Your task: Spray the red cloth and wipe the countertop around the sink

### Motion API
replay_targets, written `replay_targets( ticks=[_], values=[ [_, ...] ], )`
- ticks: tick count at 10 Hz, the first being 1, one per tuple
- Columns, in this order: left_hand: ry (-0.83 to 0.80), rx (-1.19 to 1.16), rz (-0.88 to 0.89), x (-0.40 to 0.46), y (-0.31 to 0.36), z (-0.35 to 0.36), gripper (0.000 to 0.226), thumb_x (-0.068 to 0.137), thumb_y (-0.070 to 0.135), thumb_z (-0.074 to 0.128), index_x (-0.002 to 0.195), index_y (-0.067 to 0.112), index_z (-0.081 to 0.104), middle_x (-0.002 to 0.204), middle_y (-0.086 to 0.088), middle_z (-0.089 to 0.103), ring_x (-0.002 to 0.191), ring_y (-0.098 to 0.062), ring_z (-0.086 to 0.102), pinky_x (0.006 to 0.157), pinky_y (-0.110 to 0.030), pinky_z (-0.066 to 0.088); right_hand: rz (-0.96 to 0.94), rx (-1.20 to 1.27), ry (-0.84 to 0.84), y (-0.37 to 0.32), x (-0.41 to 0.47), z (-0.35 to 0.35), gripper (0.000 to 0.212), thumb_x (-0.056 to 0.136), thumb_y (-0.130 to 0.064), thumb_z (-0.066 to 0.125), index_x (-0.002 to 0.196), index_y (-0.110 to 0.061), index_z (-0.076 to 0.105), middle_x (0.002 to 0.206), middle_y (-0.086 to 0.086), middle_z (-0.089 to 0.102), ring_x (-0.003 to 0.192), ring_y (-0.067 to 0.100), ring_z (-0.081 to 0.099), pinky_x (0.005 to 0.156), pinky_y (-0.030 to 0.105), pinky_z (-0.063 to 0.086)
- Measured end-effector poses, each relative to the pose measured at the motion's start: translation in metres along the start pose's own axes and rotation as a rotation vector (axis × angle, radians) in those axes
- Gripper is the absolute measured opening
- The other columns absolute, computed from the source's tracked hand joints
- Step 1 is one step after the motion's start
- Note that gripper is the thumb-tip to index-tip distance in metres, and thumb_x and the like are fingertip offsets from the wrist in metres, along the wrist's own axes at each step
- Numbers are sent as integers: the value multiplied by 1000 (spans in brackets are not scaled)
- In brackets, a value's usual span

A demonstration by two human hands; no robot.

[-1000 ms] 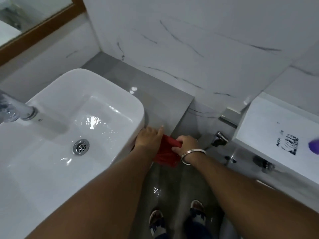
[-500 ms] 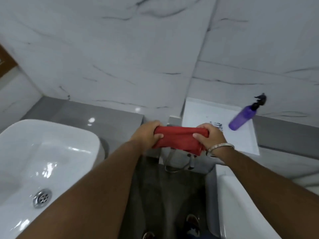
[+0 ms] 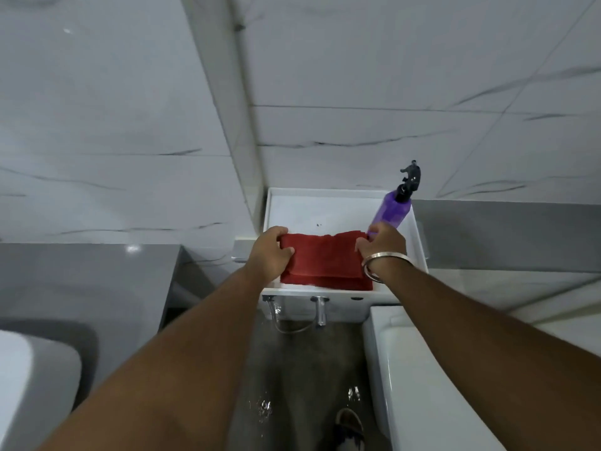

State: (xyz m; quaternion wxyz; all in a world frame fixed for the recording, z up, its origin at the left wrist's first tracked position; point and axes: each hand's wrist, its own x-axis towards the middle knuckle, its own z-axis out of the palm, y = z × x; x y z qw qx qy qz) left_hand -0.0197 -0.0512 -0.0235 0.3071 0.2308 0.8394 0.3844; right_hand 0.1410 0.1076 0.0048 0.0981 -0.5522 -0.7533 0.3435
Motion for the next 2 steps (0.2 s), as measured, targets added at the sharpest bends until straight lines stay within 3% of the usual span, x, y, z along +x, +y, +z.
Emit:
replay_targets(
  ticks=[1, 2],
  values=[
    [8, 106, 10, -3, -1, 4, 47, 92, 5, 63, 137, 12, 52, 134, -6, 59, 109, -17, 57, 84, -15, 45, -73, -38, -1, 5, -17, 9, 43, 87, -23, 63, 127, -9, 56, 121, 14, 65, 108, 30, 62, 91, 33, 48],
    [59, 272, 49, -21, 10, -8, 48, 95, 11, 60, 141, 16, 48, 142, -5, 52, 111, -14, 52, 79, -12, 46, -260, -94, -61, 4, -62, 8, 46, 91, -27, 58, 135, -13, 49, 132, 9, 60, 116, 27, 59, 97, 38, 47]
  ],
)
